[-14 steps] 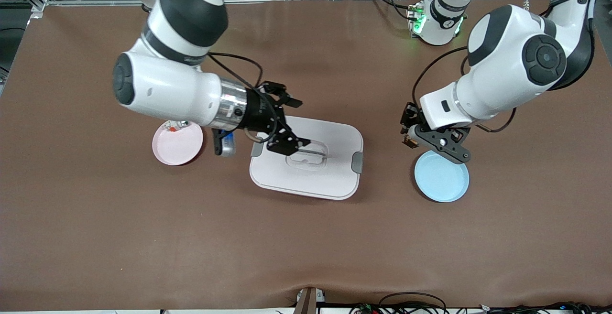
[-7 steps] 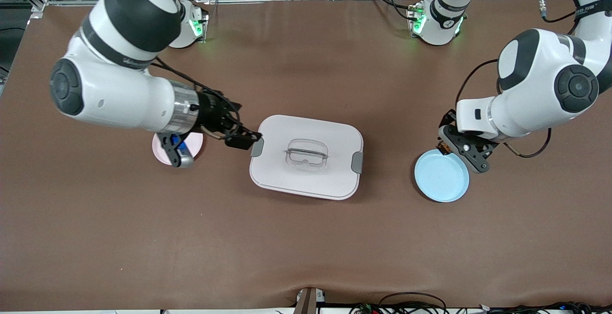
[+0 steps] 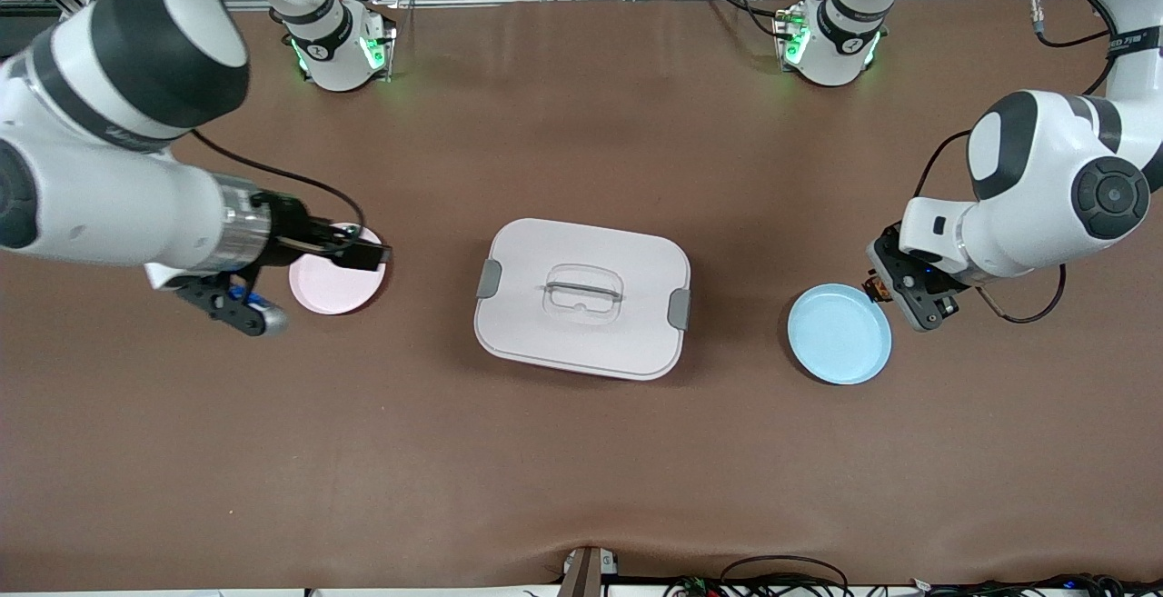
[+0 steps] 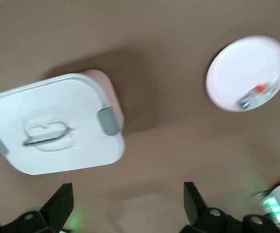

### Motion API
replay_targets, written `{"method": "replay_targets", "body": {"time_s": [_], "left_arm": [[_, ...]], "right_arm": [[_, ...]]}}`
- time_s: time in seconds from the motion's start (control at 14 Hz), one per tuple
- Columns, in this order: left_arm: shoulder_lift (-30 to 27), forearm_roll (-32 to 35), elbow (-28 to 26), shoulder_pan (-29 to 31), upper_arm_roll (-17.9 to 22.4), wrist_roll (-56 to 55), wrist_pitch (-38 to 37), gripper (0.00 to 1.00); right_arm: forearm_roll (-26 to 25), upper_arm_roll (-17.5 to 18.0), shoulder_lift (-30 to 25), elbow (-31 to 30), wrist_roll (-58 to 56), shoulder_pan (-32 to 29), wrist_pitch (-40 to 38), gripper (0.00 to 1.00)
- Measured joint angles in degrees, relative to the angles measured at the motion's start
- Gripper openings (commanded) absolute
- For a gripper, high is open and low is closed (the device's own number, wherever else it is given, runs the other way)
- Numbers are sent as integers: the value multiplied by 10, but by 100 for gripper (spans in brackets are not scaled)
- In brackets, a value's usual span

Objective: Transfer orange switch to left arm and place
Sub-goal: 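Move the switch over the blue plate while the right gripper withdraws, then lower the switch onto the blue plate and open the left gripper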

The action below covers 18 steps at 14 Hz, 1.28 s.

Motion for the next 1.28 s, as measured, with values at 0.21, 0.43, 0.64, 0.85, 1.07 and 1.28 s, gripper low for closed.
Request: {"method": "replay_targets", "body": {"time_s": [0.21, 0.43, 0.64, 0.85, 1.07, 1.28], "left_arm": [[3, 0, -42, 10, 0, 59, 60, 0], [17, 0, -83, 14, 0, 113, 129, 0], [42, 1, -93, 21, 0, 165, 164, 0], [65, 17, -108, 22, 0, 183, 225, 0], [100, 36, -117, 22, 0, 218, 292, 0], [131, 36, -120, 22, 0, 250, 335, 0]], "right_arm": [[-42, -1, -8, 0, -119, -47, -40, 100], [-77, -1, -16, 0, -210, -85, -83, 100], [-94, -1, -25, 0, -250, -114, -120, 100], [-116, -1, -28, 0, -281, -127, -140, 100], [-131, -1, -31, 0, -284, -127, -143, 100], [-137, -1, -32, 0, -284, -129, -144, 100]]}}
